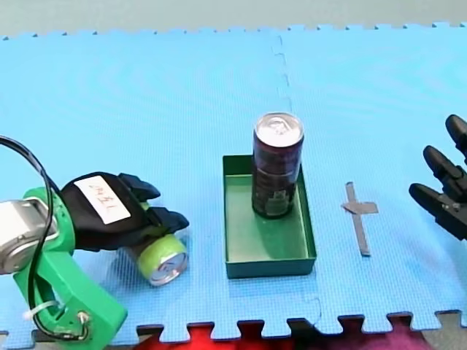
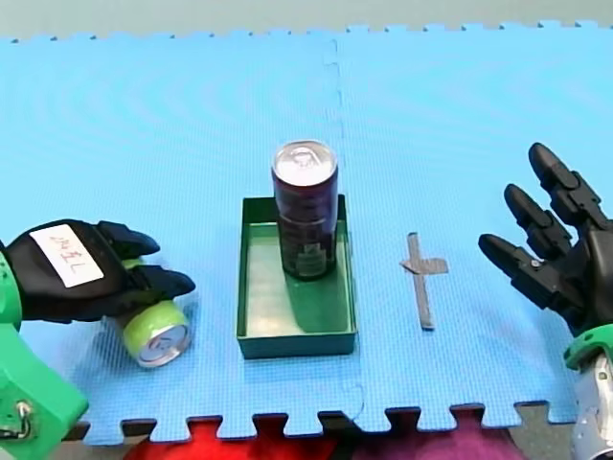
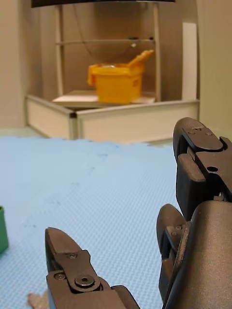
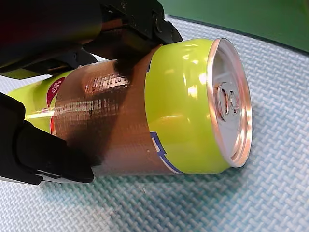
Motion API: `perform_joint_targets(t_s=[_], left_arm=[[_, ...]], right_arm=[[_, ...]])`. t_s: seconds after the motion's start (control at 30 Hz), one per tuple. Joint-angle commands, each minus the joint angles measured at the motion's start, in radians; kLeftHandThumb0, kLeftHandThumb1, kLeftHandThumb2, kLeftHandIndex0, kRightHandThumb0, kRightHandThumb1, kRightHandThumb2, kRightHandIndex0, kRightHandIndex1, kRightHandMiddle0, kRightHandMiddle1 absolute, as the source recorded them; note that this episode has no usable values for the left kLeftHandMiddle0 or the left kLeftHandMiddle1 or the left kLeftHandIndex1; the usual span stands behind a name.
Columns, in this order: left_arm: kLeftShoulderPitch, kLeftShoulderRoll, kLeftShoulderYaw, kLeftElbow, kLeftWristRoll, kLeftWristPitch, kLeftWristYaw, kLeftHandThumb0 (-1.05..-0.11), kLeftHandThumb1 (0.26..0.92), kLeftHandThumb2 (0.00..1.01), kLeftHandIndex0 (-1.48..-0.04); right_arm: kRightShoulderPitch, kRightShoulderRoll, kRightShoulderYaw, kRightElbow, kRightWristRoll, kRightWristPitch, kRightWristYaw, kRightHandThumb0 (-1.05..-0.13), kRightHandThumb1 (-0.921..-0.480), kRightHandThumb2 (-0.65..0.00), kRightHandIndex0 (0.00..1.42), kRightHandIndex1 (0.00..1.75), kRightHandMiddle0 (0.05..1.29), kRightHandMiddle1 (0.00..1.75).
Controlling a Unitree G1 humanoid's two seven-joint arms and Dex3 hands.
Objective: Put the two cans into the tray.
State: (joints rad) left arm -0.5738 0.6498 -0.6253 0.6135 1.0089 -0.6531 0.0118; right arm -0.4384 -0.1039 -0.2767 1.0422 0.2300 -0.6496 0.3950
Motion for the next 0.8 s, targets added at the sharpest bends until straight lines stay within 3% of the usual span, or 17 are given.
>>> perform_joint_targets(t_s=[0.0, 0.77], left_arm=[[0.007, -0.003, -0.013, 0.013, 0.007, 0.008, -0.008, -1.048, 0.908, 0.0, -0.44], [0.002, -0.012, -0.024, 0.028, -0.084, -0.031, -0.077, -1.048, 0.887, 0.0, -0.47]], right_arm=[[0.002, -0.005, 0.0, -0.008, 0.001, -0.006, -0.002, -0.779, -0.765, 0.0, 0.44, 0.0, 0.42, 0.0], [0.017, 0.002, 0.004, -0.041, 0.004, 0.013, -0.015, -0.774, -0.761, 0.0, 0.42, 0.0, 0.41, 0.0]])
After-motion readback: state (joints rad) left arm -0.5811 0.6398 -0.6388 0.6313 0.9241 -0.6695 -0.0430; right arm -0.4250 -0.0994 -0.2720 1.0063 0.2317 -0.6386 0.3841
